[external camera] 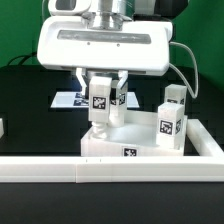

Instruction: Assemble square table

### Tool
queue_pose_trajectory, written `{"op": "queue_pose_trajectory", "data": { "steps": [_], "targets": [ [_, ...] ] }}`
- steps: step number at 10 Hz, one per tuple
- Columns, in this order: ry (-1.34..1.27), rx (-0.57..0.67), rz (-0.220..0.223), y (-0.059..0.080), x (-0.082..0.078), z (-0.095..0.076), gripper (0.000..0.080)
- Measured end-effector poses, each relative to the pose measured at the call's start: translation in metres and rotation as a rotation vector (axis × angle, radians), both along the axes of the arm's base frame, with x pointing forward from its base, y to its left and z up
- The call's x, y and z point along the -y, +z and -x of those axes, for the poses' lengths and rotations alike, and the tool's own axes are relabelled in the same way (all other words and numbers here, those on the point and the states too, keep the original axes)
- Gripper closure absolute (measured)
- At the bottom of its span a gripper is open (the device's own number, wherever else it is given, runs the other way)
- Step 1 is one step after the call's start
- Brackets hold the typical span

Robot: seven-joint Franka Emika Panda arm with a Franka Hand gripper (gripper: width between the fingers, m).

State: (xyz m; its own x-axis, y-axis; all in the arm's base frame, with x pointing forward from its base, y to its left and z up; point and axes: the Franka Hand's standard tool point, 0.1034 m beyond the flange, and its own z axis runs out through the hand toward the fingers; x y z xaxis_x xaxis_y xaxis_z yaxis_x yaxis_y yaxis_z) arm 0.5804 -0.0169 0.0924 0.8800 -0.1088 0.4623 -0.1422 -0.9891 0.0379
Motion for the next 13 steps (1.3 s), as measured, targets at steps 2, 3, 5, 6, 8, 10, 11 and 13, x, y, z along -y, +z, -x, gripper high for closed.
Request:
{"op": "queue_pose_trajectory", "data": {
  "steps": [2,3,5,6,8,10,11,13],
  "targets": [
    [0.002,-0.003,0.001,-0.002,0.0,0.001,0.0511],
    [0.002,-0.003,0.001,-0.002,0.0,0.001,0.0511],
    [0.001,-0.003,0.003,-0.002,0.002,0.002,0.0511],
    [-0.011,0.004,0.008,0.0,0.012,0.005,0.0511],
    [-0.019,0.013,0.008,-0.003,0.015,0.01,0.0511],
    [-0.016,0.013,0.007,-0.003,0.013,0.01,0.0511],
    [-0.015,0.013,0.006,-0.003,0.012,0.01,0.0511],
    [-0.01,0.02,0.009,-0.007,0.009,0.01,0.0511]
  ]
}}
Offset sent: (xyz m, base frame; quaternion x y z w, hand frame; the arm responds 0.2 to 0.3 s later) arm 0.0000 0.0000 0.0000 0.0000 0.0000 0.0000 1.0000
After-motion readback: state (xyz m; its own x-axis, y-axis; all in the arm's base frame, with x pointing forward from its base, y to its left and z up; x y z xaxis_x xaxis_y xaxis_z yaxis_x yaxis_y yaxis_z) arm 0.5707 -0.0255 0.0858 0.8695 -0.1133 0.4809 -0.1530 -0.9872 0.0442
